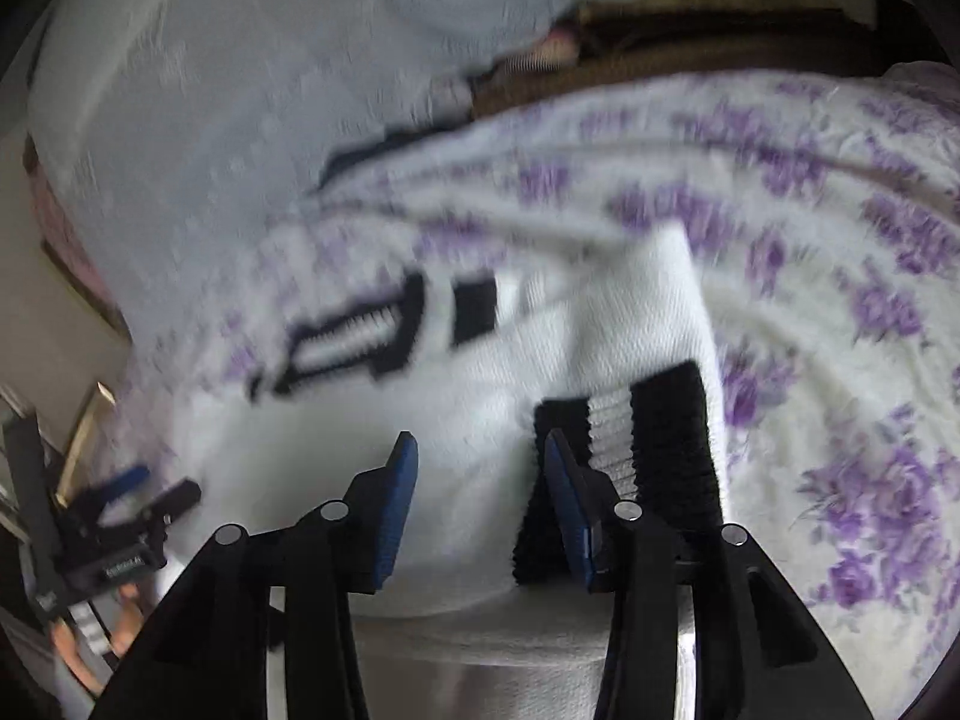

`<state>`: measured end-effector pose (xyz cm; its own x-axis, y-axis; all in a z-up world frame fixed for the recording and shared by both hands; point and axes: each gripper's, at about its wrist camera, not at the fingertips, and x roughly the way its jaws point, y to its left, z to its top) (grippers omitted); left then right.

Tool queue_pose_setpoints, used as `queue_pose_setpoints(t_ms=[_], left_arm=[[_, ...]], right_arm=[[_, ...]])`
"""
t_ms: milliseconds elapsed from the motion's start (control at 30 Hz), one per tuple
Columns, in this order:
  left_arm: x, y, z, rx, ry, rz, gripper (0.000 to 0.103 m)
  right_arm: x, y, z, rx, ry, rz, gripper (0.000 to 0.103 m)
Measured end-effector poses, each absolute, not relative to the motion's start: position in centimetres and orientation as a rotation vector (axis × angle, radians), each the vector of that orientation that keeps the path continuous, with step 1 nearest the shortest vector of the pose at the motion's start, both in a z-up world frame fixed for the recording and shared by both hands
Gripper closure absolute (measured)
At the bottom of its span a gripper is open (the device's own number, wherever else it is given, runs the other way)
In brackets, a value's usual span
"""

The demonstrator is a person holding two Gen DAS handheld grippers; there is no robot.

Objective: Fold small clothes

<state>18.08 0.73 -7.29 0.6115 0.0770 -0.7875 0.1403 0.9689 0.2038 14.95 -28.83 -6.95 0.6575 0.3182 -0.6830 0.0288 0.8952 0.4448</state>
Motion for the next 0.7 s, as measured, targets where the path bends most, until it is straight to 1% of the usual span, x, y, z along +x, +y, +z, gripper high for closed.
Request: queue_pose_setpoints(t_ms=[67, 133, 233, 267, 300, 400, 433, 533, 567, 600, 667, 700], left_arm=[[18.5, 1.3, -8.4, 0.193, 0.914, -0.055, 0.004], [18.3, 2.1, -7.7, 0.162, 0.932, -0.066, 0.004], [16.2, 3.3, -5.6, 0.109, 0.868, -0.105, 0.004], [15.8, 3.2, -5.2, 0.119, 0.862, -0.128, 0.004], [15.5, 3.0, -5.2, 0.137, 0.865, -0.134, 0.004], [15.5, 2.0, -7.4, 0.197, 0.922, -0.104, 0.004], [15.4, 1.8, -8.3, 0.199, 0.929, -0.098, 0.004], [14.4, 1.5, -7.2, 0.225, 0.881, -0.068, 0.005], [13.4, 1.4, -6.7, 0.213, 0.859, -0.083, 0.005], [12.8, 1.4, -6.5, 0.205, 0.85, -0.099, 0.005], [11.6, 0.5, -7.0, 0.235, 0.864, -0.131, 0.005], [11.5, -0.2, -7.8, 0.275, 0.884, -0.139, 0.005]], right_arm=[[14.6, -28.3, -6.3, 0.397, 0.833, 0.162, 0.059], [13.2, -28.1, -5.0, 0.377, 0.786, 0.134, 0.059], [11.3, -27.0, -3.2, 0.341, 0.73, 0.19, 0.056], [11.2, -26.9, -2.9, 0.336, 0.733, 0.195, 0.052], [11.3, -26.6, -3.1, 0.329, 0.747, 0.203, 0.05], [12.0, -25.5, -6.2, 0.281, 0.872, 0.187, 0.049], [11.6, -25.2, -6.4, 0.257, 0.862, 0.186, 0.049], [10.4, -24.8, -5.1, 0.22, 0.825, 0.149, 0.048], [9.4, -24.6, -4.4, 0.208, 0.792, 0.14, 0.043], [8.8, -24.2, -4.2, 0.186, 0.782, 0.134, 0.04], [7.8, -23.9, -4.5, 0.152, 0.797, 0.134, 0.031], [7.7, -23.9, -5.0, 0.145, 0.824, 0.133, 0.03]])
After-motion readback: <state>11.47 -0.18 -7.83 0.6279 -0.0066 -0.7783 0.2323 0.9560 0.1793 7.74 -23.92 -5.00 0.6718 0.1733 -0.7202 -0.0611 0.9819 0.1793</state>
